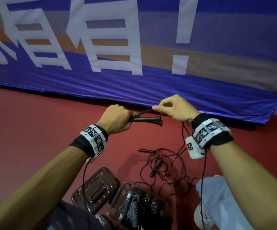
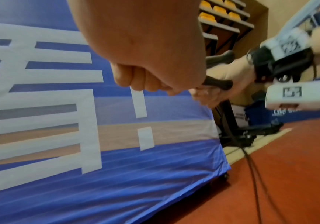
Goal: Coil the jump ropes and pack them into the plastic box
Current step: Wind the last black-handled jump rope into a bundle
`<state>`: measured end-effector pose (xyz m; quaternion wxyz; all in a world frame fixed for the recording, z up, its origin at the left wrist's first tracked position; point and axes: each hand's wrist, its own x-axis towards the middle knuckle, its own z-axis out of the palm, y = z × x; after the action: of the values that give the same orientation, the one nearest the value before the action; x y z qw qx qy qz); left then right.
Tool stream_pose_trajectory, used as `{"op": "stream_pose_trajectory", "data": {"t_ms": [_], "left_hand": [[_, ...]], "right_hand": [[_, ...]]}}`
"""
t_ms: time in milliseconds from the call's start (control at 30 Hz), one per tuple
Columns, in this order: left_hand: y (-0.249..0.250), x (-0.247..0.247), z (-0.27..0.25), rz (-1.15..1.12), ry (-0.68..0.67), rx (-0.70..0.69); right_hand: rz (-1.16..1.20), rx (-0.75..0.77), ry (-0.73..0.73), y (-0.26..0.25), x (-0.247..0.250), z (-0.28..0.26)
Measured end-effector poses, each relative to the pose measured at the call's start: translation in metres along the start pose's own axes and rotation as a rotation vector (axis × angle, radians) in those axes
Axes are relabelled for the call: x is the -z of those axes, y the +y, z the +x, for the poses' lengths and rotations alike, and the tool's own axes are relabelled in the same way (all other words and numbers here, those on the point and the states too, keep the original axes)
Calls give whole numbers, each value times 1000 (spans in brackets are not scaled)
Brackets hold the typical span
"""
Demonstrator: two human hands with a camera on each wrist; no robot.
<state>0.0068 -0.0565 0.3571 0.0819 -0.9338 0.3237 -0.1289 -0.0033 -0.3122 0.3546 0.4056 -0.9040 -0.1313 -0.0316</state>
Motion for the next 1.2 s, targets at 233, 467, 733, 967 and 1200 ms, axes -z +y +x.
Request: {"op": "stream_pose_trajectory", "data": {"t_ms": [233, 467, 733, 967, 1200], "left_hand": [[13, 40, 0, -496, 341, 289], [-3, 26, 21, -536, 152, 600], [20, -36, 14, -326, -266, 478], [51, -43, 2, -72, -321, 143], [37, -10, 6, 113, -168, -39]], "right_hand": [[304, -67, -116, -17, -21, 5], [102, -49, -8, -54, -84, -5], [-411, 174, -163, -45, -95, -29], [-480, 154, -89, -17, -39, -24], [-95, 24, -315, -17, -33, -21]]}}
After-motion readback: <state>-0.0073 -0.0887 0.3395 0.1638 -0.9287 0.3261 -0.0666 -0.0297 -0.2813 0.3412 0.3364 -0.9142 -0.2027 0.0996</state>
